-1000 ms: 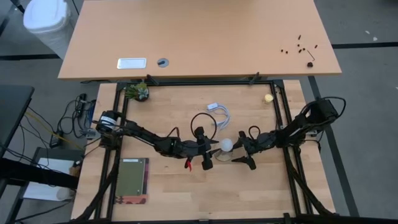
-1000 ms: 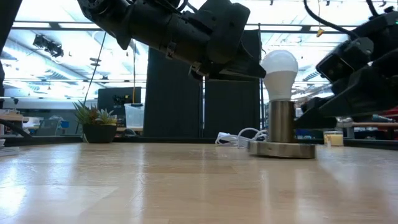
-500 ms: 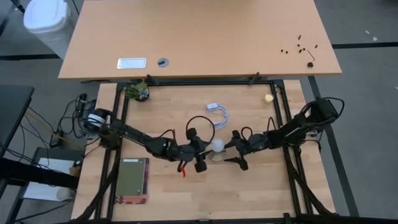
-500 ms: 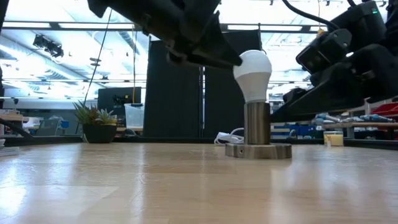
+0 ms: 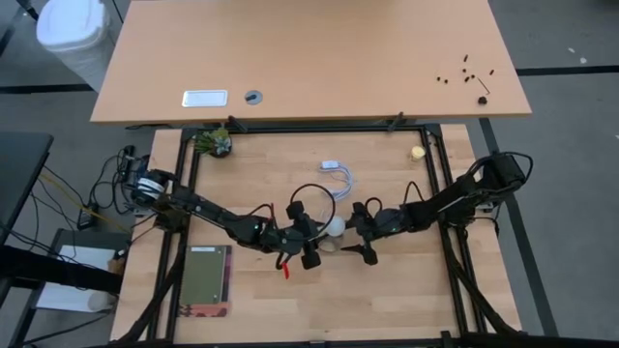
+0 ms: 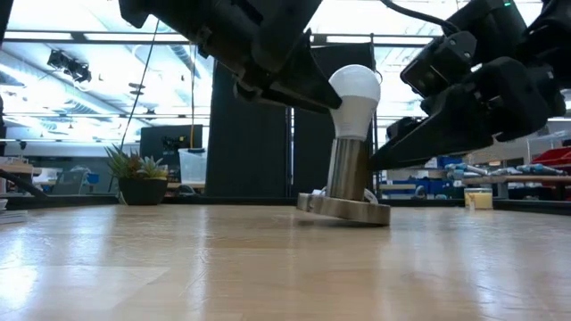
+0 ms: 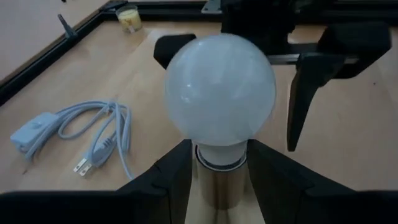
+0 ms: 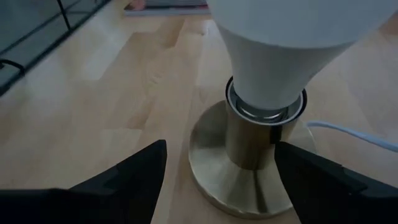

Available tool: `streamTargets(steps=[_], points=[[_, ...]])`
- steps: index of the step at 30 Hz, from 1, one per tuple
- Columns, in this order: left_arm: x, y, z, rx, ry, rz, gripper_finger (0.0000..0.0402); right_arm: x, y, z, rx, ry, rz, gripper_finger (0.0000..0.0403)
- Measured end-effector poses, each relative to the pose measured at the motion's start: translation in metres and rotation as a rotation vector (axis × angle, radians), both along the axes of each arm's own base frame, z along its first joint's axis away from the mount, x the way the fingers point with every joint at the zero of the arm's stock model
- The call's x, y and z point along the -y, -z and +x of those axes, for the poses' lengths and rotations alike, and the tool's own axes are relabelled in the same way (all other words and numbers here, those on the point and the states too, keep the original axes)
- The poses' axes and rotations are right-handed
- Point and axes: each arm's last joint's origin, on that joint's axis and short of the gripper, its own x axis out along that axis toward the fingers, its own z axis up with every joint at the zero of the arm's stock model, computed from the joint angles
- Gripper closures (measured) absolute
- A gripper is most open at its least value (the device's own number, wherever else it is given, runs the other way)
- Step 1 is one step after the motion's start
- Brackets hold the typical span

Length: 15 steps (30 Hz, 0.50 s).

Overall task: Screw lightbulb
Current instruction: Insert the lightbulb into the lamp

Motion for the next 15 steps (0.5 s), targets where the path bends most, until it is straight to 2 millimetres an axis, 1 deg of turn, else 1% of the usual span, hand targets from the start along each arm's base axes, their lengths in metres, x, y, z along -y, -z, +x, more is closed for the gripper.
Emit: streamTargets(steps=[7,15], points=[[0.005,0.0038,-0.0038,-0.041,0.01,0.0,0.0243,0.0001,0.0032,0.0,-0.058,0.003,-0.018,0.0096],[0.0094,0.0088,-0.0088,-0.088,-0.002,-0.028,0.0243,0.0013,0.0069,-0.0047,-0.135,0.015,-0.015,0.0096]])
